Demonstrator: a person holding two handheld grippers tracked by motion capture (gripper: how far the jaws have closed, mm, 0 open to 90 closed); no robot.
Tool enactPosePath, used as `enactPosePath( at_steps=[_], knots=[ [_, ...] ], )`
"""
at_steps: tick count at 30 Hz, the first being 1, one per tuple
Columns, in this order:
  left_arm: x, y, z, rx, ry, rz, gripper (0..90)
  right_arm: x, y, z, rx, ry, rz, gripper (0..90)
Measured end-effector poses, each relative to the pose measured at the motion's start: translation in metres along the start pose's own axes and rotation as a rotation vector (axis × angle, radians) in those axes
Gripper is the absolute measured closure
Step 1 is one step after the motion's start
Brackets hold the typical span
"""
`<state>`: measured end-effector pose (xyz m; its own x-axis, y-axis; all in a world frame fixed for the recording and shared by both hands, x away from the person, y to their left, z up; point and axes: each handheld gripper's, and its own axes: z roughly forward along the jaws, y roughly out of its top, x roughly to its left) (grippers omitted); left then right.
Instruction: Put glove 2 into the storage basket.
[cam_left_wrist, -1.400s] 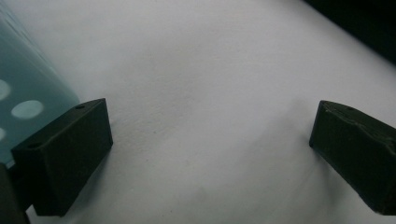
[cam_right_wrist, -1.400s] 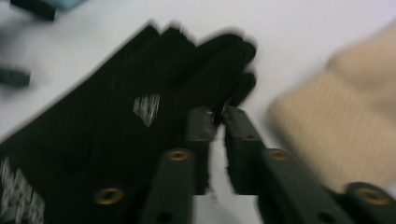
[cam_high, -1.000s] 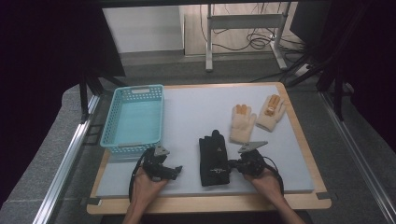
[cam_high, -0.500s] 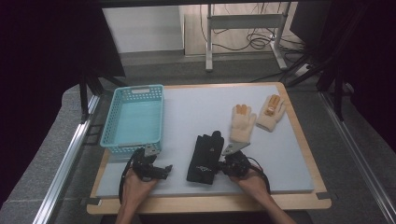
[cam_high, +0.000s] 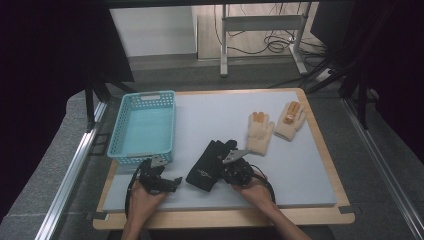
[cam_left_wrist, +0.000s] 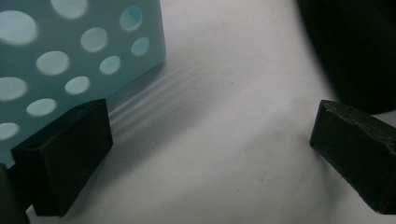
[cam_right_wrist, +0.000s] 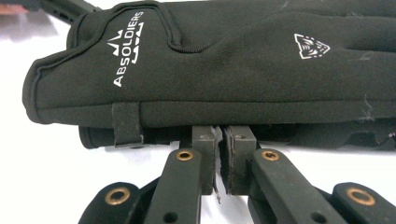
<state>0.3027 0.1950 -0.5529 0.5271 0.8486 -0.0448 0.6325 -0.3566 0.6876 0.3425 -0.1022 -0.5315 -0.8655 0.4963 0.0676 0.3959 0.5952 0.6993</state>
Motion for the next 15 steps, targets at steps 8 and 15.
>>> enactPosePath(
  at_steps=[8, 15],
  knots=[
    [0.0, 0.0, 0.0, -0.002, -0.001, -0.002, 0.0, -0.001, -0.001, -0.006, 0.008, -0.014, -0.02, 71.6],
    [0.0, 0.0, 0.0, -0.001, -0.003, -0.002, 0.0, -0.024, -0.014, -0.037, -0.026, -0.1, 0.019, 56.6]
  ],
)
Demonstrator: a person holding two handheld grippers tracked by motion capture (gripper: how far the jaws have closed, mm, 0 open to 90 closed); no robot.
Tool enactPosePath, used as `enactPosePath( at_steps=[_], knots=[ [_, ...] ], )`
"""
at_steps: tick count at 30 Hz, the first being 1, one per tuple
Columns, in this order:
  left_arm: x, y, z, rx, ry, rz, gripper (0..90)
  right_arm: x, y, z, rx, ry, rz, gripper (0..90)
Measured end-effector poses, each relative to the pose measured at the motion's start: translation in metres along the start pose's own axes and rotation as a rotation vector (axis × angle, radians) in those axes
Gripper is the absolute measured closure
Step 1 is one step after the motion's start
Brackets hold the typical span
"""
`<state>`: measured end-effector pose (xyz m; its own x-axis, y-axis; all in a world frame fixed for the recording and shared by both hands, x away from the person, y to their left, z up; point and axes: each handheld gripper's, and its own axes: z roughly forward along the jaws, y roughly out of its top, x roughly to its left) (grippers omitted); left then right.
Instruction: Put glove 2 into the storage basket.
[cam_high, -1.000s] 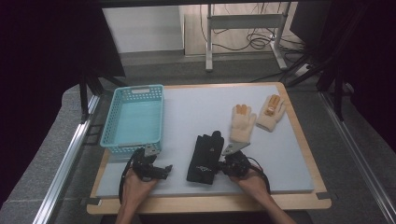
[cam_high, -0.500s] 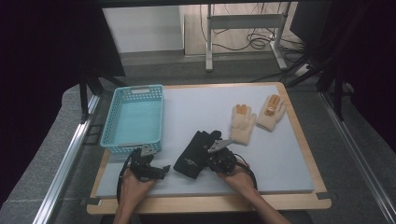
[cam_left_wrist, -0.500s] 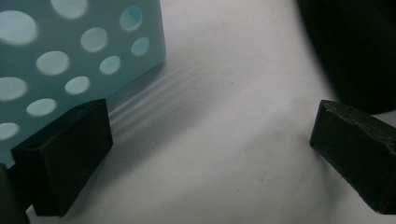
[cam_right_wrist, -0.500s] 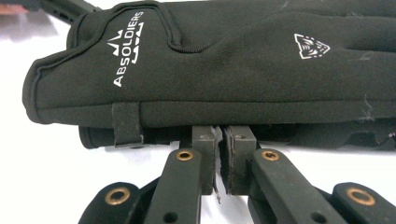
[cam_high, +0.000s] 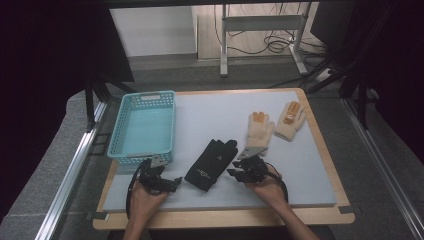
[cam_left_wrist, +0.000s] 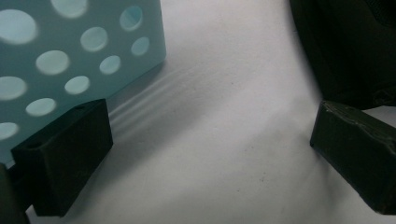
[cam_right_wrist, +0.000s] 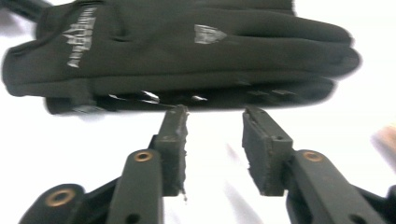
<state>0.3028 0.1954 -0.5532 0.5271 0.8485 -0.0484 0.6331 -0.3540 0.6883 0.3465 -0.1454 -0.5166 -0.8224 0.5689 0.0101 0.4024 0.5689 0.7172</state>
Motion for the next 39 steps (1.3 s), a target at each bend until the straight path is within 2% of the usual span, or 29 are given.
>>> enactPosePath(
  at_steps=[4, 7, 9, 10, 13, 16, 18, 20, 39],
  knots=[
    [0.0, 0.0, 0.0, 0.0, -0.001, -0.001, 0.0, -0.017, -0.009, -0.015, -0.014, -0.065, 0.037, 46.0],
    [0.0, 0.0, 0.0, 0.0, -0.001, -0.001, 0.0, -0.032, -0.019, -0.024, -0.015, -0.117, 0.083, 39.0],
    [0.0, 0.0, 0.0, 0.0, -0.001, -0.001, 0.0, -0.037, -0.022, -0.027, -0.013, -0.128, 0.096, 36.9],
    [0.0, 0.0, 0.0, 0.0, -0.001, -0.002, 0.0, -0.045, -0.029, -0.031, -0.008, -0.149, 0.124, 32.8],
    [0.0, 0.0, 0.0, 0.0, -0.001, -0.002, 0.0, -0.055, -0.039, -0.037, -0.002, -0.178, 0.16, 28.6],
    [0.0, 0.0, 0.0, 0.0, -0.002, -0.001, 0.0, -0.061, -0.047, -0.039, 0.005, -0.218, 0.173, 25.4],
    [0.0, 0.0, 0.0, 0.0, -0.001, -0.001, 0.0, -0.063, -0.051, -0.038, 0.02, -0.232, 0.17, 23.5],
    [0.0, 0.0, 0.0, 0.0, -0.002, -0.001, 0.0, -0.063, -0.055, -0.036, -0.011, -0.239, 0.149, 21.5],
    [0.0, 0.0, -0.001, 0.003, -0.005, -0.008, 0.0, -0.062, -0.056, -0.036, -0.017, -0.243, 0.15, 21.2]
  ],
)
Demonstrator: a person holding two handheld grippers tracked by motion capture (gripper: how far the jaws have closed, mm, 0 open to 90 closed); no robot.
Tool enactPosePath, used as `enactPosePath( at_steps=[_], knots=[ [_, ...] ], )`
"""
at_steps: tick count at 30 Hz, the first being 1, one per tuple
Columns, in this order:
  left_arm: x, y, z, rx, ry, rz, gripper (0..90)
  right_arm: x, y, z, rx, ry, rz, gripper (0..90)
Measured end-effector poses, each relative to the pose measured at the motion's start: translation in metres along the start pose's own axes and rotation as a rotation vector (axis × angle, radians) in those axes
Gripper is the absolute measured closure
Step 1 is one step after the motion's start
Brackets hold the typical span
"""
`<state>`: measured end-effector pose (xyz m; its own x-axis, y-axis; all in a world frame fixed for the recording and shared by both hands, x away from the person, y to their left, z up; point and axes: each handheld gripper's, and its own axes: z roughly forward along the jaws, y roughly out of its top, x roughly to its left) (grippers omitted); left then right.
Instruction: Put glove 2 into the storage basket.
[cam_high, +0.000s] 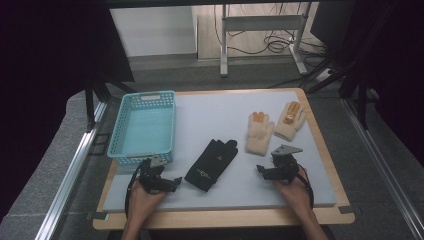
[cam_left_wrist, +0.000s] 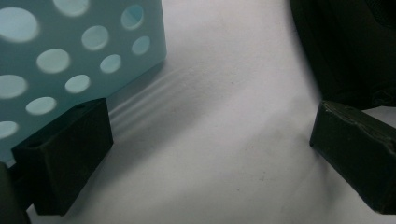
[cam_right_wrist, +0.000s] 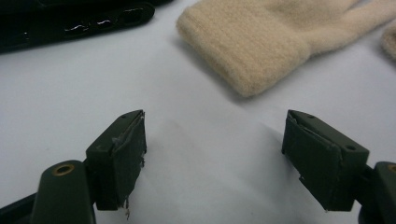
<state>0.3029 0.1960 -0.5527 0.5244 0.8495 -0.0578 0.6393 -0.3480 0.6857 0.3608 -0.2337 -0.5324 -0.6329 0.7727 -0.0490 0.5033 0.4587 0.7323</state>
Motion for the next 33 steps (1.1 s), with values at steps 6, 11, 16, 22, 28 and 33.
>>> enactPosePath(
  at_steps=[6, 11, 16, 22, 28, 33],
  knots=[
    [0.001, 0.0, -0.002, 0.003, -0.01, 0.011, 1.8, 0.0, 0.0, 0.0, 0.001, -0.007, 0.001, 20.0],
    [-0.009, 0.005, -0.011, 0.002, -0.071, 0.031, 2.3, 0.0, 0.0, 0.0, 0.001, -0.007, 0.002, 20.0],
    [-0.018, 0.013, -0.018, -0.016, -0.117, 0.037, 1.9, 0.0, 0.0, 0.0, 0.002, -0.007, 0.002, 20.0],
    [-0.031, 0.027, -0.023, -0.042, -0.18, 0.038, 0.5, 0.0, 0.0, 0.0, 0.002, -0.007, 0.002, 20.0],
    [-0.043, 0.043, -0.019, -0.023, -0.212, 0.069, 0.0, 0.0, 0.0, 0.0, 0.001, -0.007, 0.002, 19.9],
    [-0.057, 0.062, -0.005, 0.002, -0.217, 0.094, 0.0, 0.0, 0.0, 0.0, 0.001, -0.006, 0.002, 20.0]
  ],
)
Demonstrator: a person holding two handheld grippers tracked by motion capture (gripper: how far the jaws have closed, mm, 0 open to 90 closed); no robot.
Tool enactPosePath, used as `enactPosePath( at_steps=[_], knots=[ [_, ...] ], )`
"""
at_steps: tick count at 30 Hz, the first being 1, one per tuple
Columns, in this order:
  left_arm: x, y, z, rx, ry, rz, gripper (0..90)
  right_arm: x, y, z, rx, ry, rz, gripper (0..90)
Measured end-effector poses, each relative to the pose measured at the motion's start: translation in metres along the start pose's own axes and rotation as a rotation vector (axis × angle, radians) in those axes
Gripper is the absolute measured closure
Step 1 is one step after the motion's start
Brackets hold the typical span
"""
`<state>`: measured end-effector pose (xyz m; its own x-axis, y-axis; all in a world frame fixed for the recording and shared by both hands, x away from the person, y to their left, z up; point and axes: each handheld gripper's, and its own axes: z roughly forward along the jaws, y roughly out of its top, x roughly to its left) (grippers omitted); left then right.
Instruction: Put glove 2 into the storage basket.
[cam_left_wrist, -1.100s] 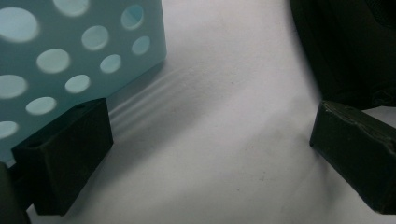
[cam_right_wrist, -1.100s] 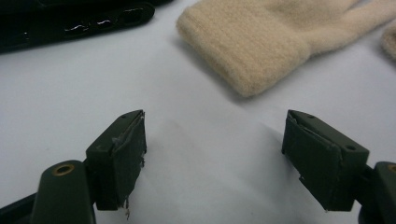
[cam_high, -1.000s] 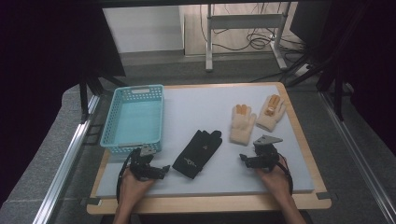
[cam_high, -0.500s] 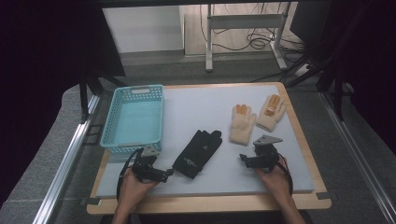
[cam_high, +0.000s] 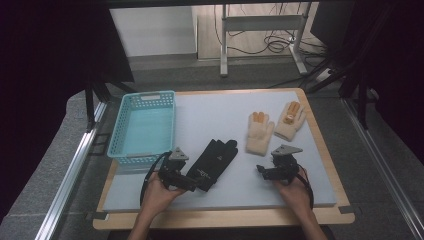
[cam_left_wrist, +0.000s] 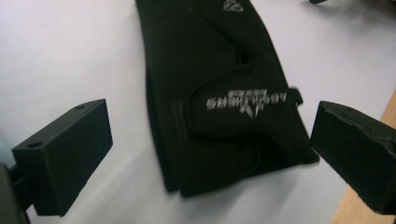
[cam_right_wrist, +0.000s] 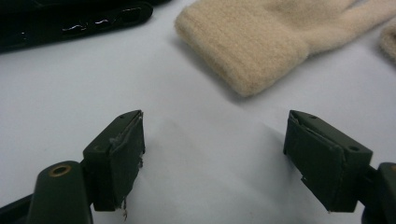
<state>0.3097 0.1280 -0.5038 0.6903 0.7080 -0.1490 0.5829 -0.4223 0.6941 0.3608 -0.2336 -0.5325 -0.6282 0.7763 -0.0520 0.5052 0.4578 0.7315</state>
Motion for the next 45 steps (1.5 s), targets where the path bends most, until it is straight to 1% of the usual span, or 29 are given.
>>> enactPosePath(
  at_steps=[3, 4, 5, 7, 8, 9, 10, 11, 12, 13, 15, 16, 17, 18, 20, 21, 22, 24, 26, 29, 31, 32, 34, 37, 39, 40, 42, 43, 45],
  knots=[
    [-0.005, 0.009, 0.01, 0.015, 0.0, 0.019, 0.0, 0.0, 0.0, 0.0, 0.0, 0.0, 0.0, 19.9],
    [-0.005, 0.009, 0.01, 0.015, 0.0, 0.019, 0.0, 0.0, 0.0, 0.0, 0.0, 0.0, 0.0, 19.9],
    [-0.008, 0.014, 0.017, 0.03, 0.012, 0.034, 0.0, 0.0, 0.0, 0.0, 0.0, 0.0, 0.0, 19.9],
    [-0.009, 0.019, 0.025, 0.045, 0.02, 0.042, 0.0, 0.0, 0.0, 0.0, 0.0, 0.001, 0.0, 19.9],
    [-0.008, 0.022, 0.029, 0.046, 0.026, 0.043, 0.0, 0.0, 0.0, 0.0, 0.0, 0.001, 0.0, 19.9],
    [-0.008, 0.022, 0.029, 0.046, 0.026, 0.043, 0.0, 0.0, 0.0, 0.0, 0.0, 0.001, 0.0, 19.9],
    [-0.008, 0.026, 0.035, 0.056, 0.03, 0.04, 0.0, 0.0, 0.0, 0.0, 0.0, 0.0, 0.0, 19.9],
    [-0.008, 0.026, 0.035, 0.056, 0.03, 0.04, 0.0, 0.0, 0.0, 0.0, 0.0, 0.0, 0.0, 19.9],
    [-0.007, 0.03, 0.041, 0.064, 0.034, 0.038, 0.0, 0.0, 0.0, 0.0, 0.0, 0.001, 0.0, 19.9],
    [-0.008, 0.032, 0.044, 0.067, 0.037, 0.029, 0.0, 0.0, 0.0, 0.0, 0.0, 0.001, 0.0, 19.9],
    [-0.009, 0.034, 0.047, 0.073, 0.042, 0.03, 0.0, 0.0, 0.0, 0.0, 0.0, 0.001, 0.0, 19.9],
    [-0.011, 0.037, 0.052, 0.079, 0.06, 0.031, 0.0, 0.0, 0.0, 0.0, 0.0, 0.001, 0.0, 19.9],
    [-0.011, 0.037, 0.052, 0.079, 0.06, 0.031, 0.0, 0.0, 0.0, 0.0, 0.0, 0.001, 0.0, 19.9],
    [-0.011, 0.039, 0.058, 0.094, 0.075, 0.036, 0.0, 0.0, 0.0, 0.0, 0.0, 0.001, 0.0, 19.9],
    [-0.01, 0.041, 0.064, 0.113, 0.09, 0.03, 0.0, 0.0, 0.0, 0.0, 0.0, 0.002, 0.0, 19.9],
    [-0.01, 0.041, 0.064, 0.113, 0.09, 0.03, 0.0, 0.0, 0.0, 0.0, 0.0, 0.001, 0.0, 19.8],
    [-0.009, 0.041, 0.067, 0.126, 0.095, 0.028, 0.0, 0.0, 0.0, 0.0, 0.0, 0.001, 0.0, 19.8],
    [-0.007, 0.041, 0.071, 0.147, 0.121, 0.026, 0.0, 0.0, 0.0, 0.0, -0.001, 0.002, -0.001, 19.8],
    [-0.003, 0.038, 0.075, 0.148, 0.103, -0.002, 0.0, 0.0, 0.0, 0.0, -0.001, 0.002, -0.001, 19.8],
    [-0.003, 0.036, 0.076, 0.156, 0.078, -0.011, 0.0, 0.0, 0.0, 0.0, -0.001, 0.002, -0.001, 19.8],
    [-0.008, 0.036, 0.077, 0.171, 0.092, 0.023, 0.0, 0.0, 0.0, 0.0, 0.0, 0.002, -0.002, 19.8],
    [-0.011, 0.036, 0.078, 0.186, 0.109, 0.048, 0.0, 0.0, 0.0, 0.0, 0.0, 0.002, -0.001, 19.7],
    [-0.012, 0.036, 0.078, 0.186, 0.108, 0.052, 0.0, 0.0, 0.0, 0.0, 0.0, 0.002, 0.0, 19.7],
    [-0.01, 0.036, 0.078, 0.182, 0.103, 0.052, 0.5, 0.0, 0.0, 0.0, 0.001, 0.002, 0.0, 19.8],
    [-0.008, 0.037, 0.075, 0.182, 0.106, 0.048, 5.4, 0.0, 0.0, 0.0, 0.0, 0.002, -0.001, 19.7],
    [-0.008, 0.037, 0.075, 0.182, 0.106, 0.048, 9.6, 0.0, 0.0, 0.0, 0.0, 0.002, -0.001, 19.7],
    [-0.003, 0.037, 0.069, 0.167, 0.108, 0.045, 19.3, 0.0, 0.0, 0.0, 0.0, 0.002, -0.001, 19.7],
    [-0.003, 0.037, 0.069, 0.167, 0.108, 0.045, 25.1, 0.0, 0.0, 0.0, 0.0, 0.002, -0.001, 19.7],
    [0.007, 0.036, 0.063, 0.152, 0.103, 0.03, 38.1, 0.0, 0.0, 0.0, 0.0, 0.002, 0.0, 19.8]
  ],
)
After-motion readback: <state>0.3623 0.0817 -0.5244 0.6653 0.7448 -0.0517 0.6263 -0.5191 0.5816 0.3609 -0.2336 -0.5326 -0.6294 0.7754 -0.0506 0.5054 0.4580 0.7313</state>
